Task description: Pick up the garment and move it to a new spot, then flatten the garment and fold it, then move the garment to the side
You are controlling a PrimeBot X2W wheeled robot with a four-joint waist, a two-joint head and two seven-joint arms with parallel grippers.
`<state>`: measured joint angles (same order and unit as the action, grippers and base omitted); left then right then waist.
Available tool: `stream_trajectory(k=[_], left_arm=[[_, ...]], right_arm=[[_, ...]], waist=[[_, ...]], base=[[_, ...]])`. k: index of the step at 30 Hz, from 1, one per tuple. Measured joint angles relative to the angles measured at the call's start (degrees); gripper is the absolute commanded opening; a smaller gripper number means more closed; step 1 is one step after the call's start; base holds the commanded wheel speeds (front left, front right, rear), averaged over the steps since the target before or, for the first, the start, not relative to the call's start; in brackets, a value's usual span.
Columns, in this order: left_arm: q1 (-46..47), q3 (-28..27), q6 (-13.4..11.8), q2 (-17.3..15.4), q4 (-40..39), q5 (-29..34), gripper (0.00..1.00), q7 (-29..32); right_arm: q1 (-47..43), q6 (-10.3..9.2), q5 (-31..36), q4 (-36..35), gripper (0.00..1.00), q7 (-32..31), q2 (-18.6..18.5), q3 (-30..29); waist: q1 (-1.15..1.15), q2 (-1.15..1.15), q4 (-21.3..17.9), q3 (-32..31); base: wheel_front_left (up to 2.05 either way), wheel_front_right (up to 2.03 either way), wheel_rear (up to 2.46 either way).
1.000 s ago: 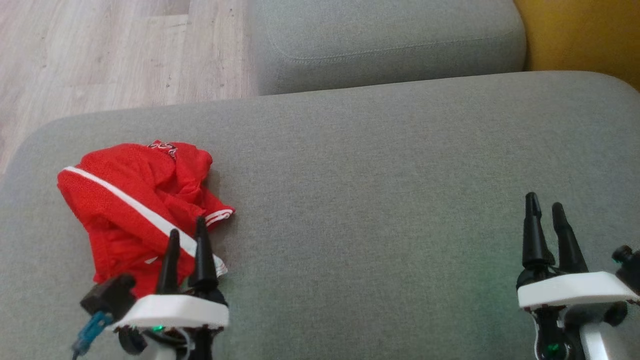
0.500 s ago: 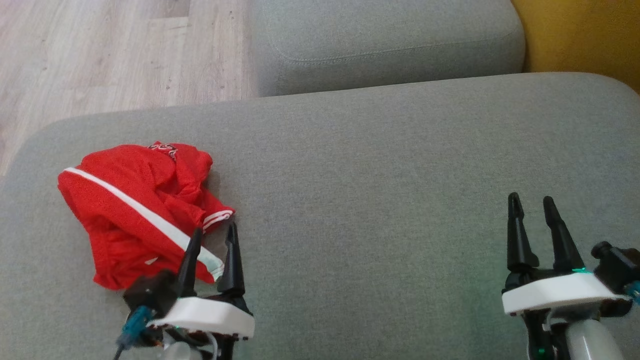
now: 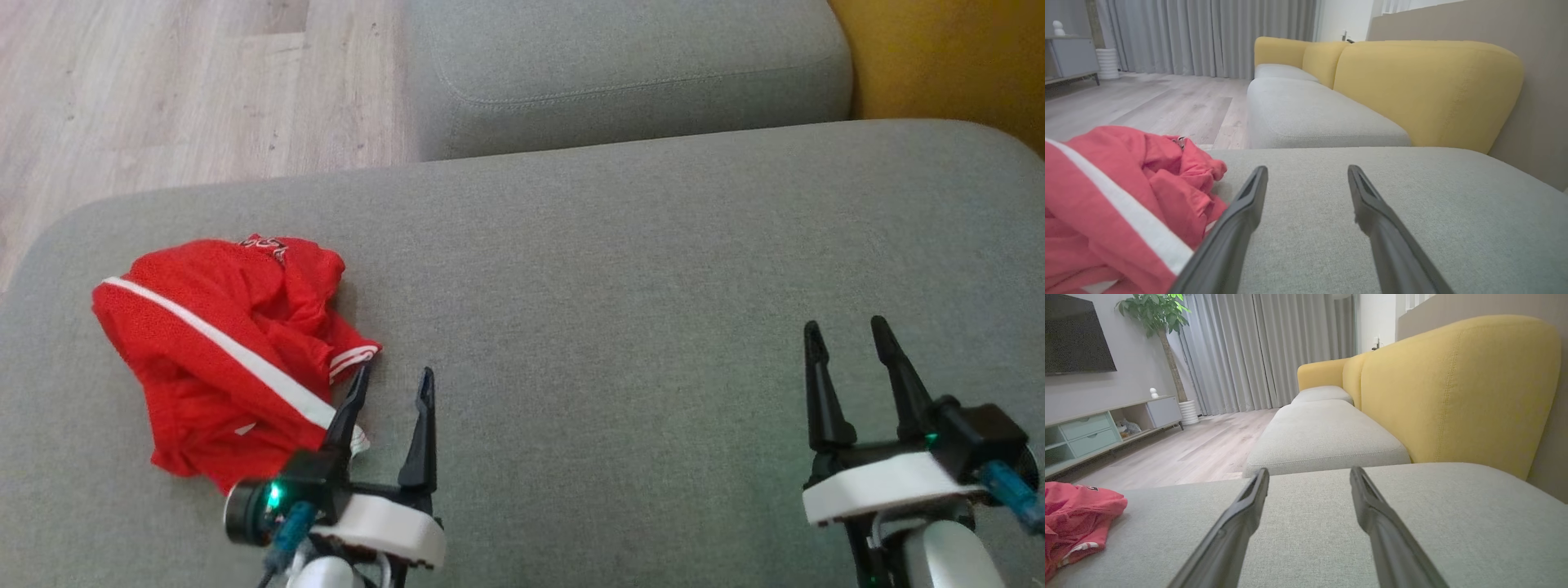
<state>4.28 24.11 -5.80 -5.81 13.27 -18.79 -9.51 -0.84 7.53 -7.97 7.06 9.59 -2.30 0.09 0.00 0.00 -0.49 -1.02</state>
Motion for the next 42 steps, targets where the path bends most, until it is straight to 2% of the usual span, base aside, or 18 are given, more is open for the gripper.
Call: stream_trajectory(k=[10,15,19,26,32,42], left_arm=[[1.8,4.5,-2.4,-1.0,1.0,7.3,1.0,-1.9],[1.9,4.7,-3.3,-0.5,-0.6,6.7,1.0,-2.7],[1.6,2.0,-3.2,0.7,-2.5,3.8,1.0,-3.3],[-1.4,-1.8,-0.8,2.0,-2.6,2.9,1.0,-4.6],[-2.1,-2.2,0.3,2.6,0.9,3.2,1.0,-4.9],[-2.1,-2.2,0.8,2.6,3.0,1.9,1.0,-4.9]], right_arm=[[0.0,0.0,9.2,-0.2,1.0,1.8,0.0,1.0],[0.0,0.0,11.5,-1.3,1.0,2.5,0.0,1.1],[-0.1,0.0,9.4,-1.8,1.0,3.1,0.0,0.9],[-2.2,0.0,3.3,1.1,1.0,4.6,-0.1,0.0],[-2.3,0.0,2.3,5.3,1.0,4.6,-0.1,0.0],[-2.2,0.0,1.9,6.5,1.0,4.6,-0.1,0.2]], waist=[[0.0,0.0,-0.1,0.1],[0.0,0.0,0.2,0.0],[0.0,0.0,0.4,0.0],[0.0,0.0,0.3,-0.1],[0.0,0.0,0.0,-0.3],[0.0,0.0,-0.1,-0.3]], base=[[0.0,0.0,0.0],[0.0,0.0,0.0],[0.0,0.0,0.0],[0.0,0.0,0.0],[0.0,0.0,0.0],[0.0,0.0,0.0]])
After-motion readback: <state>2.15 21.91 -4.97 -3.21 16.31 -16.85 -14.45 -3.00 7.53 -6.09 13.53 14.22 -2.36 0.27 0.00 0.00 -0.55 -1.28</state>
